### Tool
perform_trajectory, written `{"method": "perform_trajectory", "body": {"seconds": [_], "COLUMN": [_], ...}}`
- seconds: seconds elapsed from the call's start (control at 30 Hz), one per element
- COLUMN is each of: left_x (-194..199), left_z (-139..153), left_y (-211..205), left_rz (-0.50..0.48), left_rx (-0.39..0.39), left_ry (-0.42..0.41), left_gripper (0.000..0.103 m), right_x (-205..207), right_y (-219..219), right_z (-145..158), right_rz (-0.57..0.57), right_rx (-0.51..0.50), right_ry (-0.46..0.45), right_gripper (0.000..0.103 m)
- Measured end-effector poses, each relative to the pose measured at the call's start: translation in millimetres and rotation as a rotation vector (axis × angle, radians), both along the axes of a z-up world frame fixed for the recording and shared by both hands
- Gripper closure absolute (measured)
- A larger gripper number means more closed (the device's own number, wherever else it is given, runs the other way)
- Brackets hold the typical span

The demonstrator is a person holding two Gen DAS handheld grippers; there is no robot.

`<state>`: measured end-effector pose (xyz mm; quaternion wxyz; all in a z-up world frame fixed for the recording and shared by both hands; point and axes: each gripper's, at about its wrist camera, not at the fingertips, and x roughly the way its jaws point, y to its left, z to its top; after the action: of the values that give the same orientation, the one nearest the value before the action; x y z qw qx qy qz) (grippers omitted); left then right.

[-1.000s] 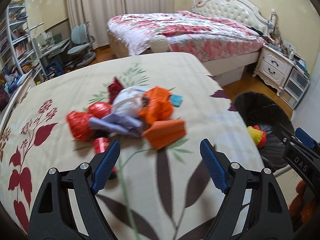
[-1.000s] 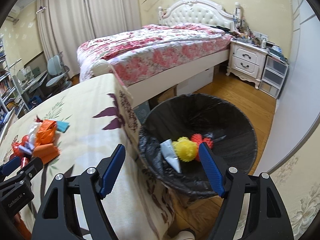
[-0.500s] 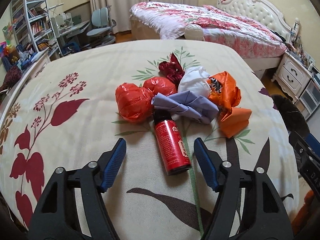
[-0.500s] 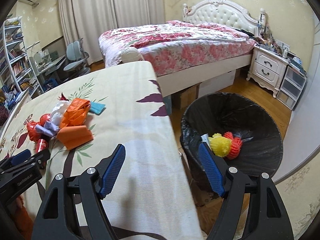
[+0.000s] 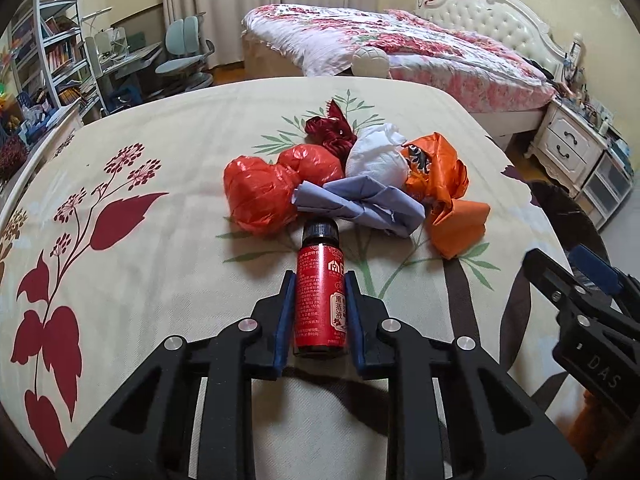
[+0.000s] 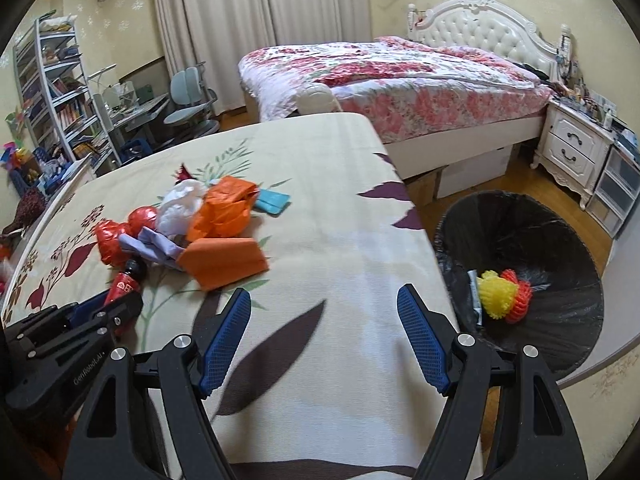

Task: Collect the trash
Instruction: 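Hold the red can in the left tool while the right tool approaches the orange bags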

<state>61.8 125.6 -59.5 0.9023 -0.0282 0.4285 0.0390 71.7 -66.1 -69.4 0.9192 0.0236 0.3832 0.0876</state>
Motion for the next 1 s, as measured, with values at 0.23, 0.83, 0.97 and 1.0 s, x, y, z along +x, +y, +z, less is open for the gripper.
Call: {"method": "perform_trajectory", "body": {"seconds": [0.23,0.83,0.97,1.0], "left_x": [-14.2,-27.4,-27.4,-27.5], "left_z": [0.9,3.7,3.4,3.4], "left_y": [21.0,73.8,74.7,75.0], "left_rz": [0.026,0.128,0.128,0.127], "left_rx": [-0.012,-0.004,-0.005,-0.003], "left_ry": [-0.004,-0.031,-0.031,-0.034], "left_gripper": [0.08,0.08,0.08,0.08], "right_x": [6.7,32.1,28.2,27.0], "right_y": [32.6,63.3,62.2,62.0], "right_z": [-3.4,-12.2,-10.1,-9.9], "right_rz": [0.072,0.116,0.118,0.118], "right_rx": [-0.01,-0.045,-0.056,-0.056], "right_ry": [0.017,0.086,0.078,0.077], "right_gripper": [0.027,0.046,0.06,0.062]}}
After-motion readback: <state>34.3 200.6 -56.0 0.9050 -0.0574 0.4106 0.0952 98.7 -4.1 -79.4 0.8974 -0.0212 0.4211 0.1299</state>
